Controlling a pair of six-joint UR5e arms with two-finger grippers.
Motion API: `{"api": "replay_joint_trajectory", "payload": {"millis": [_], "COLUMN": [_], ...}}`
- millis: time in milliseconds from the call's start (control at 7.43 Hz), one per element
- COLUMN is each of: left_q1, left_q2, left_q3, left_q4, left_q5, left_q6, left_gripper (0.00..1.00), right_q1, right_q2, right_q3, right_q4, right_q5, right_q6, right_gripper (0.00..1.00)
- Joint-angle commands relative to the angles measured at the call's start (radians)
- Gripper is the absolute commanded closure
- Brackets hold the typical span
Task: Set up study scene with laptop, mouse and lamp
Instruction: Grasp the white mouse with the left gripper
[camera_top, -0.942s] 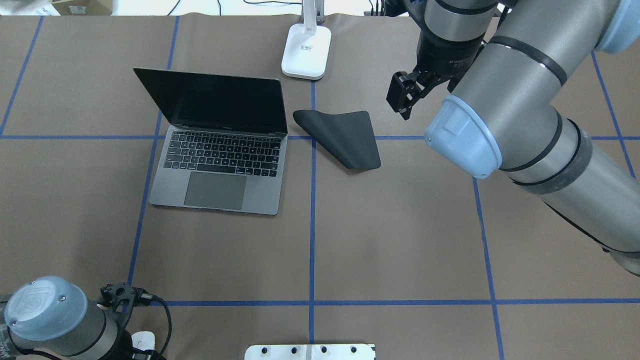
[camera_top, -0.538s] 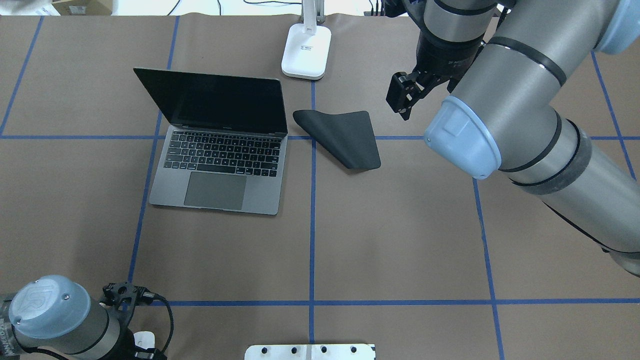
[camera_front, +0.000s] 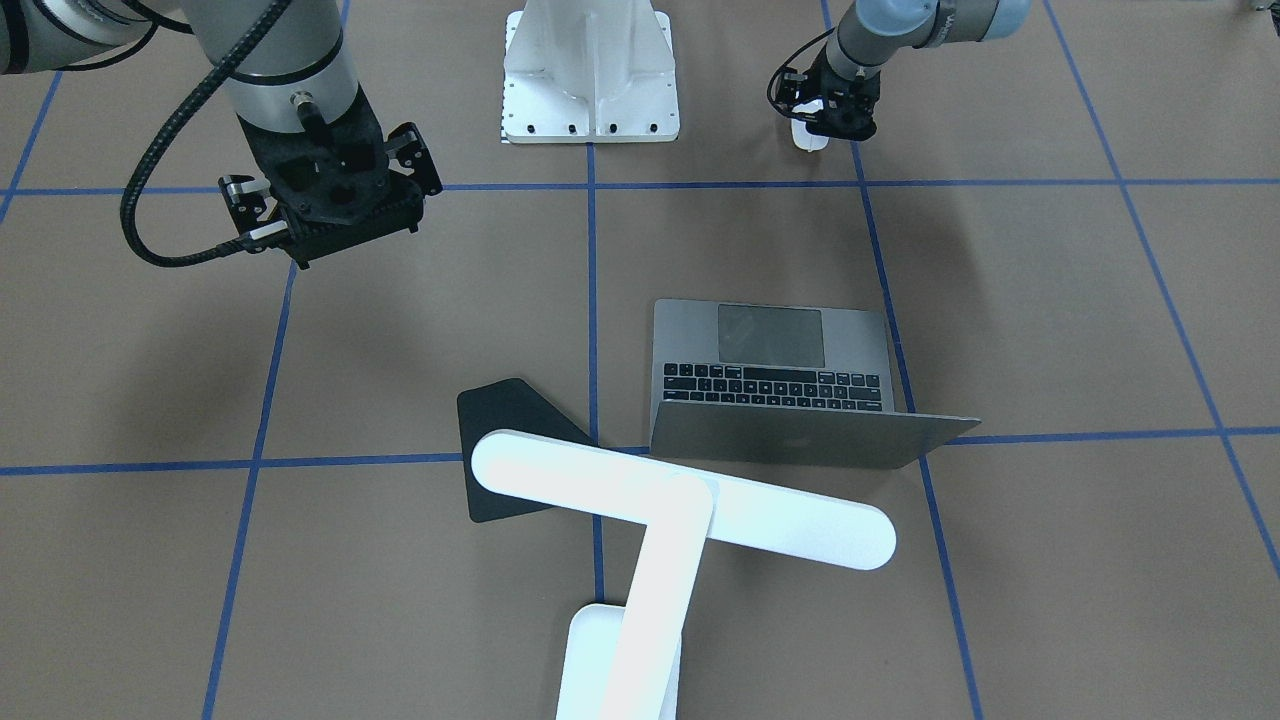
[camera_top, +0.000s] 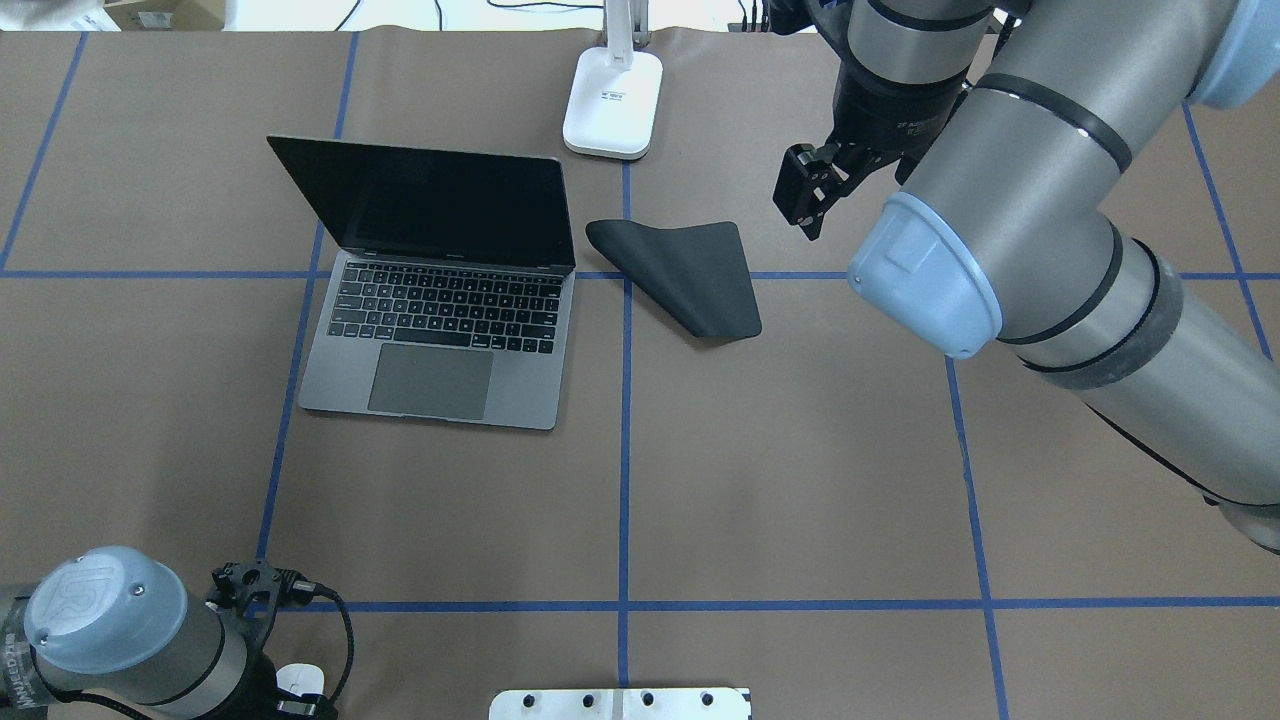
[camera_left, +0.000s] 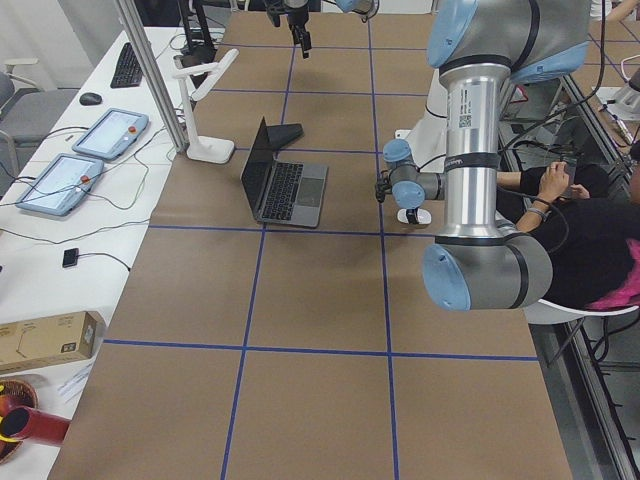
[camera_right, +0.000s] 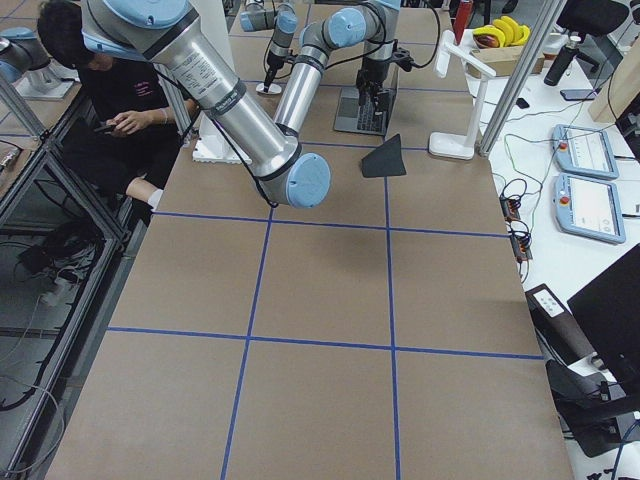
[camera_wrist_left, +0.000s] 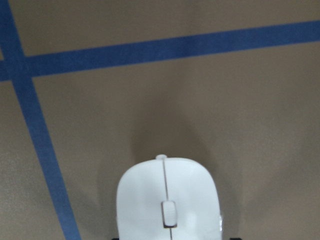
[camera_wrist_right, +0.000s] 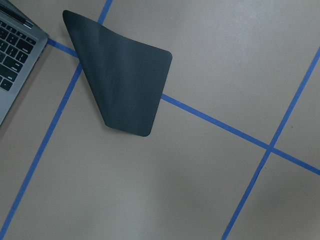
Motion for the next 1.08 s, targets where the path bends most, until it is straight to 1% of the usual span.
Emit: {"api": "replay_joint_trajectory", "payload": {"millis": [0,269,404,673,942], "left_q1": [0.000,0.000,0.000,0.000,-0.005], "left_q2": [-0.002,-0.002,-0.002,-0.002,0.000], "left_q3": [0.005,0.006,0.005,0.002,-0.004], "left_q4": [0.000,0.002,0.002,0.002,0.003], "left_q5": [0.001,0.002,0.002,0.001,0.002], "left_q6": [0.000,0.000,0.000,0.000,0.000], "left_gripper": [0.29,0.29,0.35,0.39,0.38], "right_q1": [-0.001,-0.001,-0.001,-0.001,-0.001], "right_q2": [0.000,0.000,0.000,0.000,-0.002], "right_q3": [-0.001,0.000,0.000,0.000,0.000], "right_q4": [0.000,0.000,0.000,0.000,0.000], "right_q5": [0.000,-0.002,-0.003,-0.003,-0.003], "right_q6": [0.000,0.000,0.000,0.000,0.000], "right_gripper": [0.00,0.00,0.00,0.00,0.00]}}
